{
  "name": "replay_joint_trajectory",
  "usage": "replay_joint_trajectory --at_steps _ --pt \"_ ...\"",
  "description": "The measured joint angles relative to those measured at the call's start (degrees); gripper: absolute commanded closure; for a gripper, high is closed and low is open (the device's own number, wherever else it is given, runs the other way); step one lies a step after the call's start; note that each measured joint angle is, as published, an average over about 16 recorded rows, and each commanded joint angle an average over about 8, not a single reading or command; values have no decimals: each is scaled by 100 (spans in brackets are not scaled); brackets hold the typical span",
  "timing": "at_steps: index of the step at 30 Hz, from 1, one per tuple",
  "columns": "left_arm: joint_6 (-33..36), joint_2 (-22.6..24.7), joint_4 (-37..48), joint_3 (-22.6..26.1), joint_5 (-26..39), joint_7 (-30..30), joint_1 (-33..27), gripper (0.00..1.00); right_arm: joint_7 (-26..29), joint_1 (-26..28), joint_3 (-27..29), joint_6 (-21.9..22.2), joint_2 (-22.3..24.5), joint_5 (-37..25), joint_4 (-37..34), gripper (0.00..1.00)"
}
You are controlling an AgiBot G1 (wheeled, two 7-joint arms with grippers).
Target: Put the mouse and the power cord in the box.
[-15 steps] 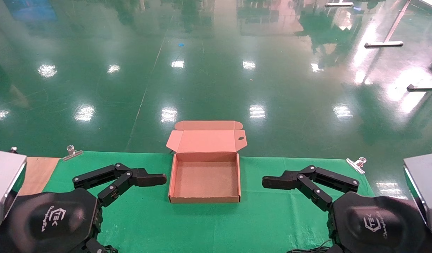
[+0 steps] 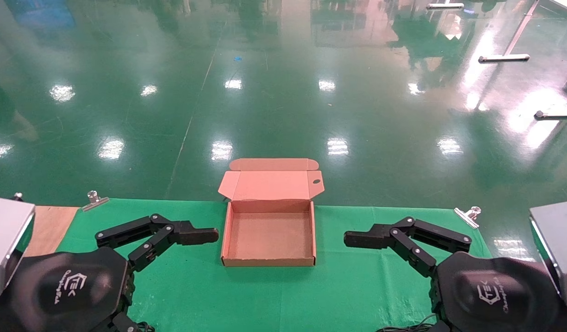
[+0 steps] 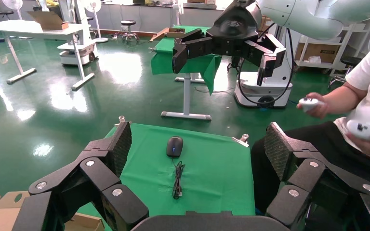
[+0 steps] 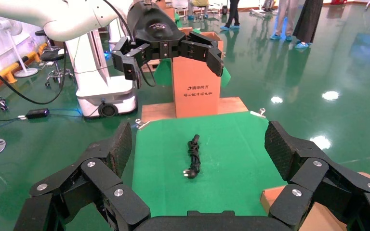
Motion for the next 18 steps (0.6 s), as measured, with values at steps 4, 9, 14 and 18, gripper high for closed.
replay_joint_trajectory --at_steps 4,9,14,18 --pt "0 0 0 0 0 0 0 0 0 0 0 0 0 0 0 0" --pt "0 0 0 0 0 0 0 0 0 0 0 0 0 0 0 0" --pt "0 0 0 0 0 0 0 0 0 0 0 0 0 0 0 0" --pt "0 0 0 0 0 0 0 0 0 0 0 0 0 0 0 0"
